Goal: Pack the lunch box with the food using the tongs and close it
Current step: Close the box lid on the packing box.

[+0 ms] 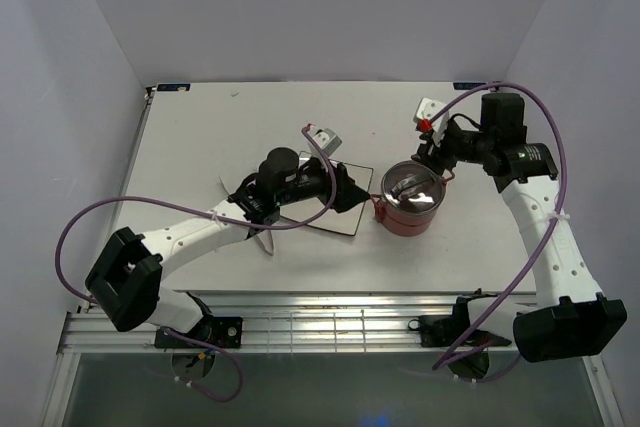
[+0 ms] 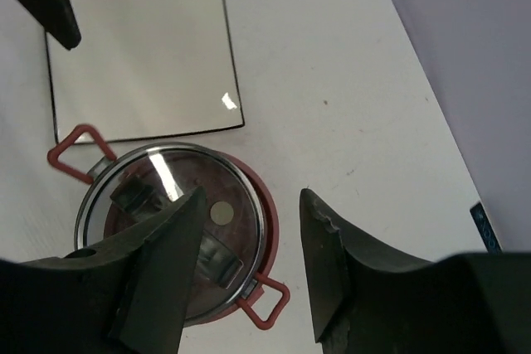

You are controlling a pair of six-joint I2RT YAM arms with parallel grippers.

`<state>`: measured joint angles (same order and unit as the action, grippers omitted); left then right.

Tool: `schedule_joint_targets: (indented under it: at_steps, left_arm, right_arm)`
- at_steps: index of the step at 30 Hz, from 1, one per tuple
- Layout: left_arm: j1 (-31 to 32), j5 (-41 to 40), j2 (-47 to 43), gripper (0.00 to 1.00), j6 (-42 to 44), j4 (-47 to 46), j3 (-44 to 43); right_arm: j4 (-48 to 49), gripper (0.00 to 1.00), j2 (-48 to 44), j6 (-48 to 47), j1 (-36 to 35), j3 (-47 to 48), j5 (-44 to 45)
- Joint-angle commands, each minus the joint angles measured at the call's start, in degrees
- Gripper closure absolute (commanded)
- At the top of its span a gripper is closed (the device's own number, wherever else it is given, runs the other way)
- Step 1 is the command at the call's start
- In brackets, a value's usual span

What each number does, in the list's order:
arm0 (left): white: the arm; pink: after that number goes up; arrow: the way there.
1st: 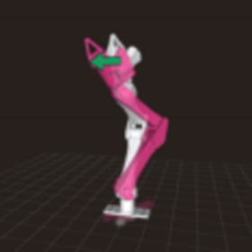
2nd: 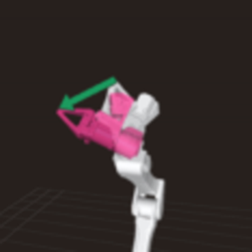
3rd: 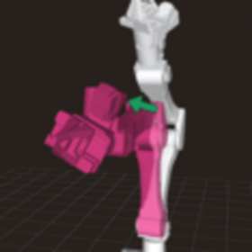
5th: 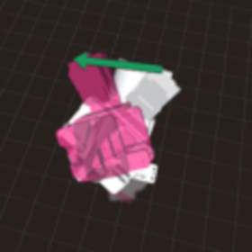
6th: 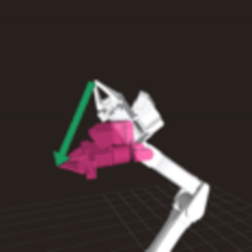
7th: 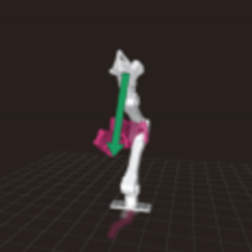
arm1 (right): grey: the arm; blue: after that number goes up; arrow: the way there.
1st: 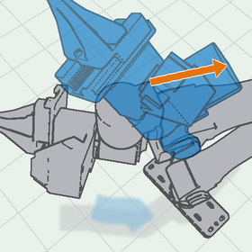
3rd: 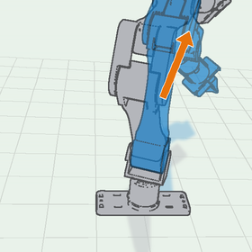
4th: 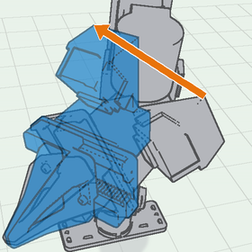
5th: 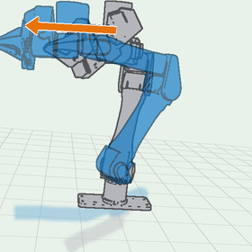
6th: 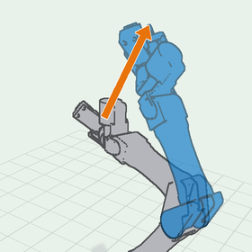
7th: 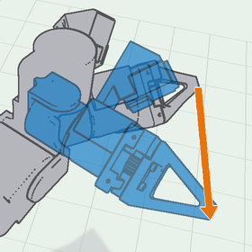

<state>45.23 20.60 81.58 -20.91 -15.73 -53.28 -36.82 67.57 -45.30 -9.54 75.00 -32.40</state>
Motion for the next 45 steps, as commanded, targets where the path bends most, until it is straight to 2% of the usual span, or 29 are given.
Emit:
schedule_joint_targets:
  at_steps: [1,5,11,18,28,38,41,45]
  left_arm:
    - [0.7,8.8,-2.4,0.26,-4.9,-2.8,3.6]
    - [0.8,9.6,-7.6,0.23,-4.4,-2.2,6.9]
    - [0.8,6.8,-10.3,0.21,-4.8,-3.1,9.2]
    - [0.8,6.4,-10.0,0.21,-4.5,-4.6,11.7]
    - [0.9,7.3,-8.5,0.2,-4.6,-5.7,12.4]
    - [0.8,6.4,-7.9,0.2,-3.4,-6.3,12.8]
    - [0.9,6.4,-7.9,0.2,-3.4,-6.3,12.8]
    - [0.9,6.0,-8.1,0.2,-3.2,-6.3,12.9]
  right_arm:
    - [-15.1,0.45,2.6,-24.2,2.7,2.9,-15.2]
    - [-27.6,0.45,8.6,-33.0,3.0,9.0,-19.4]
    - [-31.7,0.44,13.9,-34.9,3.3,9.5,-18.3]
    - [-28.0,0.42,10.8,-31.7,3.2,5.9,-14.7]
    - [-23.9,0.42,12.9,-26.7,1.1,2.3,-8.4]
    - [-22.2,0.44,15.3,-29.2,0.3,2.2,-5.8]
    - [-21.0,0.46,15.4,-29.7,0.4,1.2,-3.5]
    - [-20.6,0.55,14.7,-32.6,0.4,0.1,-2.6]
